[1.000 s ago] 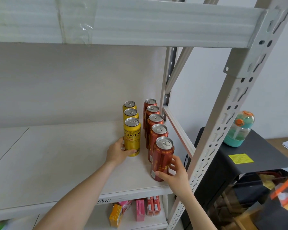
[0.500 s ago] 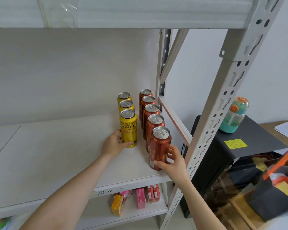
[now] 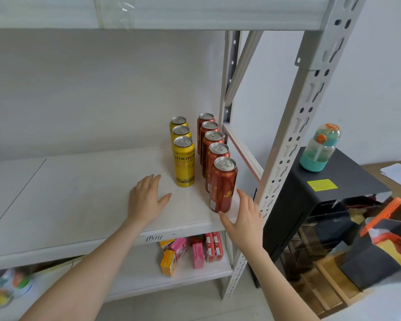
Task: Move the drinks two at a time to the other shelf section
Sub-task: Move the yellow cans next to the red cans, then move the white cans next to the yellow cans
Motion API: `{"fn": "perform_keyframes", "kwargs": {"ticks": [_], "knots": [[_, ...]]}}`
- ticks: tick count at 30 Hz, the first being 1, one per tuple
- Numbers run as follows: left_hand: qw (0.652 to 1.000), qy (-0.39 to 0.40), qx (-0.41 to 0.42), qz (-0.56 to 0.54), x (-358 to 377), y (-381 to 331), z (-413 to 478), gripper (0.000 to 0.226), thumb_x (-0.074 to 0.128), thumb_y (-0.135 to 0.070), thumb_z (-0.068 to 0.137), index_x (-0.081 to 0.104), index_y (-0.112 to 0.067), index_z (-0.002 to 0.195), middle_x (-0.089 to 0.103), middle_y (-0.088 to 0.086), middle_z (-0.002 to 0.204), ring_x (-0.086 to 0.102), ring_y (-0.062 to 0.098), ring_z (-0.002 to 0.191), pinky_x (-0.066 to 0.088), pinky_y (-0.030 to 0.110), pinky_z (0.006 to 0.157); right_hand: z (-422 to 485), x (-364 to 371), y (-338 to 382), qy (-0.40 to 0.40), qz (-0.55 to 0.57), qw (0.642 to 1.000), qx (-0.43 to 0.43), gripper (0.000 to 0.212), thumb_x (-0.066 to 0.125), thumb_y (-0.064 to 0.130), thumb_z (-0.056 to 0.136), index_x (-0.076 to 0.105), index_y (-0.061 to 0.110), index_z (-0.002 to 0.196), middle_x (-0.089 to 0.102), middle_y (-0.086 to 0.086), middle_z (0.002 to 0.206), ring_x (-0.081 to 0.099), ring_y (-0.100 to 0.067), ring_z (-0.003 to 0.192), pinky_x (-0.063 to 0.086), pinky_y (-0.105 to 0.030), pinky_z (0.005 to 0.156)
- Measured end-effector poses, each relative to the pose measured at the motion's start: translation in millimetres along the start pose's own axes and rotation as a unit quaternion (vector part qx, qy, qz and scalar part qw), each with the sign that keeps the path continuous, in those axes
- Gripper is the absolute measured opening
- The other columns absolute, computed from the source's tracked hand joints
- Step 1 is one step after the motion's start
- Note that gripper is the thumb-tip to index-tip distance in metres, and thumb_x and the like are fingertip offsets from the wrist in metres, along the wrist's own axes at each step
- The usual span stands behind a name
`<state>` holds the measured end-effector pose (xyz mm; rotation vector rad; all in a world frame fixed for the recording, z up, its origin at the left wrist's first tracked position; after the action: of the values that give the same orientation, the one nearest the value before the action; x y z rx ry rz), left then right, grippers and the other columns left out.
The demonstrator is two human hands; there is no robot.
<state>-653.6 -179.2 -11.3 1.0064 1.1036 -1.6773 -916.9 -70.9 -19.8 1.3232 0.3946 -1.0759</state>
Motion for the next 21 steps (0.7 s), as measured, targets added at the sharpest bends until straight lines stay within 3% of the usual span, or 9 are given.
{"fn": "perform_keyframes", "kwargs": {"ticks": [4, 11, 21], "knots": [[0.997, -0.04, 0.032, 0.056, -11.5, 4.7, -43.8, 0.065, 0.054, -0.05, 0.087, 0.054, -0.006, 0.136, 0.049, 0.021, 0.144, 0.045, 0.039, 0.134, 0.042, 0.055, 0.103, -26.5, -2.2, 12.9, 0.007, -0.113, 0.992, -0.045, 0.079, 0.05, 0.06, 0.089, 0.017, 0.026, 0.152, 0.024, -0.002, 0.16, 0.025, -0.026, 0.145, 0.019, -0.047, 0.117], [0.993, -0.038, 0.038, 0.107, -33.3, 14.5, -114.5, 0.069, 0.056, -0.049, 0.093, 0.038, -0.013, 0.15, 0.029, 0.016, 0.158, 0.025, 0.033, 0.148, 0.024, 0.055, 0.116, -66.8, -6.9, 44.7, 0.03, -0.194, 0.974, -0.114, 0.077, 0.042, 0.057, 0.092, 0.014, 0.022, 0.154, 0.015, -0.007, 0.162, 0.013, -0.031, 0.149, 0.01, -0.054, 0.117], [0.99, -0.046, 0.01, 0.131, -71.3, 52.8, -175.9, 0.072, 0.053, -0.054, 0.092, 0.035, -0.018, 0.151, 0.029, 0.014, 0.159, 0.023, 0.032, 0.148, 0.023, 0.056, 0.116, -109.9, 17.2, 109.6, 0.062, -0.226, 0.954, -0.186, 0.08, 0.048, 0.059, 0.09, 0.019, 0.019, 0.153, 0.023, -0.01, 0.16, 0.022, -0.033, 0.147, 0.017, -0.057, 0.115]]}}
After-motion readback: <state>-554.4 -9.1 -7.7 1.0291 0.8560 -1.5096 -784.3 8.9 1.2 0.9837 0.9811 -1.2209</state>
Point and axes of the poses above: each hand's wrist, its own z-axis towards the middle knuckle, its own x-axis out of the palm, y = z × x, the point moved 5 cm from there along z, towards the middle knuckle
